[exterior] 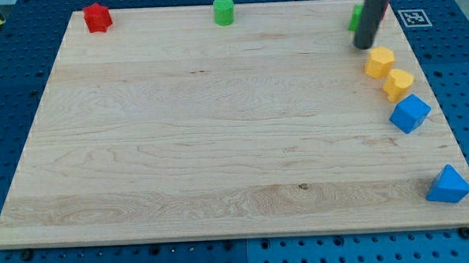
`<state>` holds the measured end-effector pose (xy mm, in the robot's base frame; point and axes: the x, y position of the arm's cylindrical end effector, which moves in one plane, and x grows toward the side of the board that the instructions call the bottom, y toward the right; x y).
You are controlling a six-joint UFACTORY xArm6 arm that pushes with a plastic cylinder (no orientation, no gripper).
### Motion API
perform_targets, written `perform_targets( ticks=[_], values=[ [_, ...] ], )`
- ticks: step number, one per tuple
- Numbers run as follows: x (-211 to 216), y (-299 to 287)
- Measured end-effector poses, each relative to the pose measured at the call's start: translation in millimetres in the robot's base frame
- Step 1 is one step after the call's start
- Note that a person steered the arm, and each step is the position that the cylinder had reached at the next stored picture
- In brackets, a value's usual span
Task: Slide the red circle to the top of the green star
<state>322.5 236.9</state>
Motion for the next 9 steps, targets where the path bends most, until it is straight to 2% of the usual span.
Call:
perform_targets(
  ticks=[1, 3, 4, 5, 6, 7, 9],
  values=[
    [13, 41],
    [15, 52],
    [5, 69],
    [-22, 103],
    [-58, 100],
    [-82, 60],
    [-85, 25]
  ],
)
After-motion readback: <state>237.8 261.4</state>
